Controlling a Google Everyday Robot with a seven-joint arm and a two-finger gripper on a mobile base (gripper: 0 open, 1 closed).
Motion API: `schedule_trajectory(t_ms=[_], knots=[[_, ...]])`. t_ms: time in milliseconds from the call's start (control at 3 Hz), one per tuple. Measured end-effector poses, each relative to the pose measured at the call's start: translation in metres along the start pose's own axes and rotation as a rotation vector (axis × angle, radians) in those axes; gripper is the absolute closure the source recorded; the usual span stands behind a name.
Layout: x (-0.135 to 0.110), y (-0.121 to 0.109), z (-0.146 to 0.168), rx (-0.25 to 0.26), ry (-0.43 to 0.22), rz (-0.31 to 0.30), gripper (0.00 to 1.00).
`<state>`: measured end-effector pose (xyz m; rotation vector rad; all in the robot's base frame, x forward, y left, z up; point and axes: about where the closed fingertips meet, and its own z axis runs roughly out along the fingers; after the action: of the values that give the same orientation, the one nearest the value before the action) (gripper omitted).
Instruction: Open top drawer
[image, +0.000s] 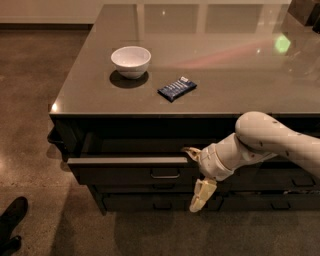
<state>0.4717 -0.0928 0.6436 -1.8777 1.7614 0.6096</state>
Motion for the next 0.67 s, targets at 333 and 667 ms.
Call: schedule_trajectory(t_ms=[333,667], knots=[[0.0,0.0,0.0,0.0,0.0,0.0,0.0],[-0.0003,0.0039,0.0017,-0.022,-0.008,0.016,0.0]])
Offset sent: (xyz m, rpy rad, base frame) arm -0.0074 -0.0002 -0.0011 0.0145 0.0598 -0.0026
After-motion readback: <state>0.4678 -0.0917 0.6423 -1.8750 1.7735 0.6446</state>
